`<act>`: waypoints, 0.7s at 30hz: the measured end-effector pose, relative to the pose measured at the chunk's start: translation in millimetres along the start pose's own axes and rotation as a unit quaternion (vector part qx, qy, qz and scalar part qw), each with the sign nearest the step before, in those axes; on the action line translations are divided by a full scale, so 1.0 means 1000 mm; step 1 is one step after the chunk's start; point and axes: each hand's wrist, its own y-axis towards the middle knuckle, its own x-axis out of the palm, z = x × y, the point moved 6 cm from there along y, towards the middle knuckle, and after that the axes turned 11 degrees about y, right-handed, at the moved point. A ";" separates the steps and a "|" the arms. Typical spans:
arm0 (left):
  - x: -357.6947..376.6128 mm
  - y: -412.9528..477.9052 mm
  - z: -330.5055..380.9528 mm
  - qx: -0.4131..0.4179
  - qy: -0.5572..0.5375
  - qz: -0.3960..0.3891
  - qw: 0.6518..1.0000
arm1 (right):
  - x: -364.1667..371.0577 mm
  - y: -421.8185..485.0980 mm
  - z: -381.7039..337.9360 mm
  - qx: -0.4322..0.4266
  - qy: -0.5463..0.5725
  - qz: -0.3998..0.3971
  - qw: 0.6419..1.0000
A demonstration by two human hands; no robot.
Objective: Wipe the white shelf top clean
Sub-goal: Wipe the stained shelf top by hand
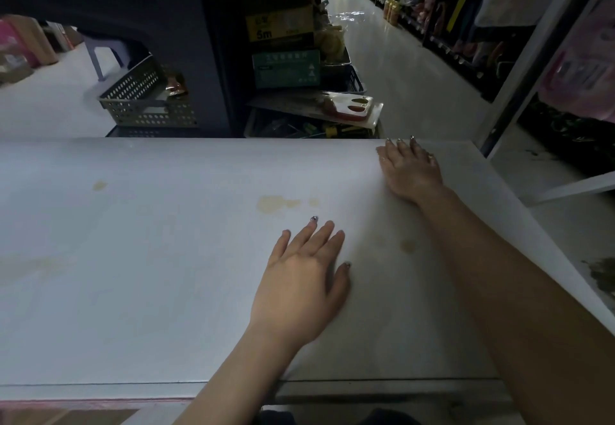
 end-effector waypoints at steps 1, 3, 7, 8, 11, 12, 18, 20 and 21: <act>0.000 0.000 0.000 0.001 0.003 0.001 1.000 | 0.000 0.003 0.000 0.001 0.001 -0.001 1.000; 0.000 0.000 0.000 0.000 0.012 0.004 1.000 | -0.001 0.009 0.000 0.006 0.008 -0.005 1.000; 0.001 0.001 -0.001 -0.002 0.021 0.011 1.000 | -0.001 0.018 0.000 0.009 0.011 -0.006 1.000; 0.001 0.001 -0.001 -0.003 0.023 0.013 1.000 | -0.001 0.020 -0.001 0.011 0.017 -0.005 1.000; 0.001 0.001 -0.001 -0.004 0.033 0.022 0.999 | -0.002 0.024 -0.002 0.009 0.017 0.000 1.000; 0.001 0.001 -0.001 -0.003 0.034 0.024 0.999 | -0.002 0.025 -0.002 0.009 0.017 0.001 1.000; 0.000 0.001 -0.001 -0.001 0.041 0.036 0.998 | -0.005 0.029 -0.004 0.011 0.030 0.005 0.999; 0.000 0.001 -0.001 0.000 0.042 0.036 0.998 | -0.005 0.029 -0.004 0.014 0.029 0.006 0.999; 0.000 0.001 -0.001 0.000 0.041 0.035 0.999 | -0.005 0.029 -0.004 0.013 0.027 0.009 1.000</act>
